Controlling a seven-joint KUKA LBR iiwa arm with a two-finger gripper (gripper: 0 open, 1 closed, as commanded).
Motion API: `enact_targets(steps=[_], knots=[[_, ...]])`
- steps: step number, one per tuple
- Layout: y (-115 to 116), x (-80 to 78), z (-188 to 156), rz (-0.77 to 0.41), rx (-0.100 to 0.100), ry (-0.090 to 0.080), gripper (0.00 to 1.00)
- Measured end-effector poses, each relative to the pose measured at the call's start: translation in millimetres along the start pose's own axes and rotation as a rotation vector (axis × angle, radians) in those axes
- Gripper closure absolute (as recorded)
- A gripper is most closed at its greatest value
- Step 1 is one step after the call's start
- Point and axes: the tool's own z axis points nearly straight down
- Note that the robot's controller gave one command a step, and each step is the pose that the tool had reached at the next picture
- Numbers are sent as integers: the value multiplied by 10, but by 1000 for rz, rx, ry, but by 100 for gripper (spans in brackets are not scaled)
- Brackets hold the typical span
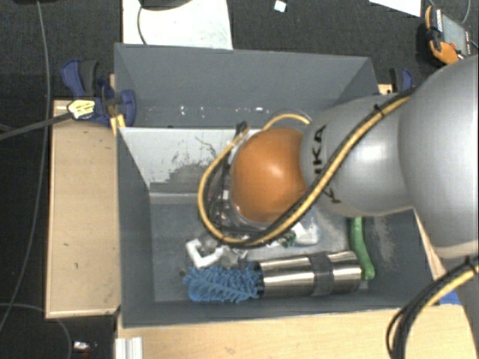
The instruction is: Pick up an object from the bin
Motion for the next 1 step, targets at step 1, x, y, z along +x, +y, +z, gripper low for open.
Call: enact_targets(steps=[1], knots=[[45,10,-954,27,1,-4,100]])
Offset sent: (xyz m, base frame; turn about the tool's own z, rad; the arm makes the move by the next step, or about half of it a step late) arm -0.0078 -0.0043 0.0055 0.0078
